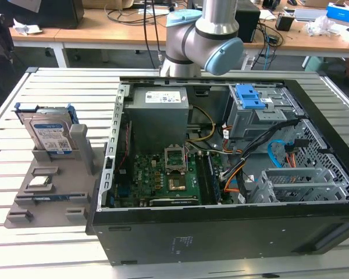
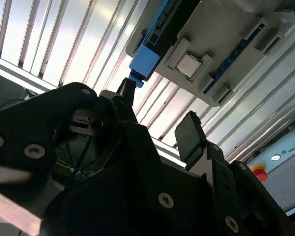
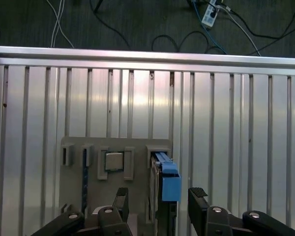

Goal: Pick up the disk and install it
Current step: 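Pick up the disk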

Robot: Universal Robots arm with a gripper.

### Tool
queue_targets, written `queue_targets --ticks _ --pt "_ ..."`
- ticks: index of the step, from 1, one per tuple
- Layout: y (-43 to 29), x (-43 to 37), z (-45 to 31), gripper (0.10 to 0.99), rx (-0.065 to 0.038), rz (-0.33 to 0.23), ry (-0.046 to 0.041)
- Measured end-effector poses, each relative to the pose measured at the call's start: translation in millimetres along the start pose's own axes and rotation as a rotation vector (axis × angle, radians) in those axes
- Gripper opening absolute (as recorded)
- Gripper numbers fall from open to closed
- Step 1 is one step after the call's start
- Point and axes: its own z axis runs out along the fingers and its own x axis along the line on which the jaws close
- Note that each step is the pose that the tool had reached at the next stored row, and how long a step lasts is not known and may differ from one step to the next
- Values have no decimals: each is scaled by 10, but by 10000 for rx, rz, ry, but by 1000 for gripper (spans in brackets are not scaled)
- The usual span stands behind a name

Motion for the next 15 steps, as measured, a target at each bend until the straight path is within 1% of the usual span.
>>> queue_targets --ticks 8,15 --pt "-11 2 65 600 -2 0 20" --pt "-21 4 164 600 -3 3 48"
